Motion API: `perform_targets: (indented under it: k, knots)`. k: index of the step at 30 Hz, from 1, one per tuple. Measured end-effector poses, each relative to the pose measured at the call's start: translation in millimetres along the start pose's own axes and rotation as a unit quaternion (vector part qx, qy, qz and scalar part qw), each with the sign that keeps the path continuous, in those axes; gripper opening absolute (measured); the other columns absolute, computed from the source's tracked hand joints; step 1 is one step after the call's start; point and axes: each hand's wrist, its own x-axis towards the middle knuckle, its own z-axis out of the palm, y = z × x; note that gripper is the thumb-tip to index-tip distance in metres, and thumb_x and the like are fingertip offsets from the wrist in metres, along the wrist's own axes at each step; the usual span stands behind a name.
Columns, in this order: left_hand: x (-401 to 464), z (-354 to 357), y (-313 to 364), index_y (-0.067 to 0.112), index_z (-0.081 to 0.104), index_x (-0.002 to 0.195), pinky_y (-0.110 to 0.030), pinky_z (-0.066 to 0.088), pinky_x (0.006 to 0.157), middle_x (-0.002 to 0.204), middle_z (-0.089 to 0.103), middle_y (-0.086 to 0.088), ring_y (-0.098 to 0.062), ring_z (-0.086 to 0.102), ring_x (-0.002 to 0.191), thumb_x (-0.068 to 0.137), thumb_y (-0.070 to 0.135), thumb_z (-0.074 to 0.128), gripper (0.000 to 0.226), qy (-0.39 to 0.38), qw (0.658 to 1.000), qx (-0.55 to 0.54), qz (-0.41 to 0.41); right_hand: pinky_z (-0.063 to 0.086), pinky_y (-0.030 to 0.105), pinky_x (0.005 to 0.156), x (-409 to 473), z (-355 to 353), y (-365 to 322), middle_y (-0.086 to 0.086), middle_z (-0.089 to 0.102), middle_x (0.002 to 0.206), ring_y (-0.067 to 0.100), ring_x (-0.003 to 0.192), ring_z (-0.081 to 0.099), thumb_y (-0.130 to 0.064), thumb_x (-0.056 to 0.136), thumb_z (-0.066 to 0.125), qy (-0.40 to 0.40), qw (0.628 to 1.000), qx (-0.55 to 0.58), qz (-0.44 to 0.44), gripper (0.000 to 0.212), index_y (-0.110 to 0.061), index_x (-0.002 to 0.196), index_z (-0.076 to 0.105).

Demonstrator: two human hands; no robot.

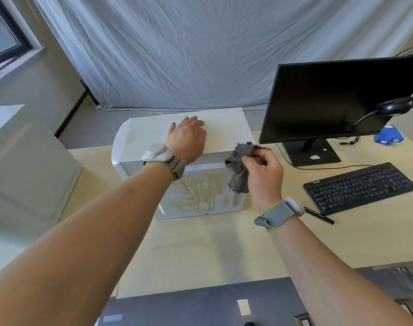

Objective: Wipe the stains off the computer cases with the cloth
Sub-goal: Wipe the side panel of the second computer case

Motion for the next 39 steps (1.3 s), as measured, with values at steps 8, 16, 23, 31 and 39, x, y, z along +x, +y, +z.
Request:
perform_targets:
  k: [8,16,23,31,39]
  knots:
    - [3,15,16,0.025,0.041,0.149,-0.048,0.016,0.117,0.153,0.045,0.000,-0.023,0.038,0.141,0.101,0.055,0.034,0.057,0.069,0.986,0.078,-0.132,0.052,0.038,0.065,30,-19,72,0.008,0.070,0.085,0.031,0.076,0.062,0.007,0.079,0.054,0.006,0.990,-0.084,0.115,0.023,-0.012,0.089,0.065]
    - [4,14,15,0.027,0.050,0.138,-0.055,0.017,0.118,0.145,0.049,0.002,-0.024,0.040,0.137,0.100,0.057,0.028,0.052,0.043,0.983,0.114,-0.134,0.052,0.039,0.076,40,-33,106,0.015,0.065,0.100,0.032,0.088,0.063,-0.006,0.085,0.057,0.002,0.910,0.067,0.410,0.021,-0.004,0.105,0.063]
    - [4,14,17,0.030,0.048,0.140,-0.059,0.009,0.121,0.151,0.044,0.002,-0.025,0.037,0.141,0.100,0.059,0.027,0.053,0.035,0.982,0.114,-0.143,0.058,0.037,0.075,48,-15,72,0.013,0.072,0.104,0.027,0.090,0.070,-0.002,0.094,0.062,-0.045,0.913,0.174,0.366,0.019,-0.003,0.112,0.068]
    - [3,13,14,0.030,0.049,0.140,-0.058,0.015,0.120,0.151,0.045,0.001,-0.026,0.038,0.140,0.099,0.058,0.030,0.054,0.041,0.982,0.110,-0.145,0.057,0.048,0.083,43,-23,9,0.017,0.071,0.096,0.032,0.089,0.071,-0.005,0.086,0.064,-0.115,0.943,0.215,0.226,0.021,-0.003,0.106,0.067]
    - [5,16,15,0.031,0.050,0.139,-0.055,0.020,0.118,0.149,0.047,0.004,-0.024,0.040,0.138,0.096,0.057,0.035,0.052,0.050,0.982,0.115,-0.142,0.024,0.034,0.048,52,-49,104,0.004,0.046,0.055,0.019,0.047,0.042,-0.012,0.092,0.046,0.013,0.909,0.061,0.411,0.031,-0.016,0.061,0.048]
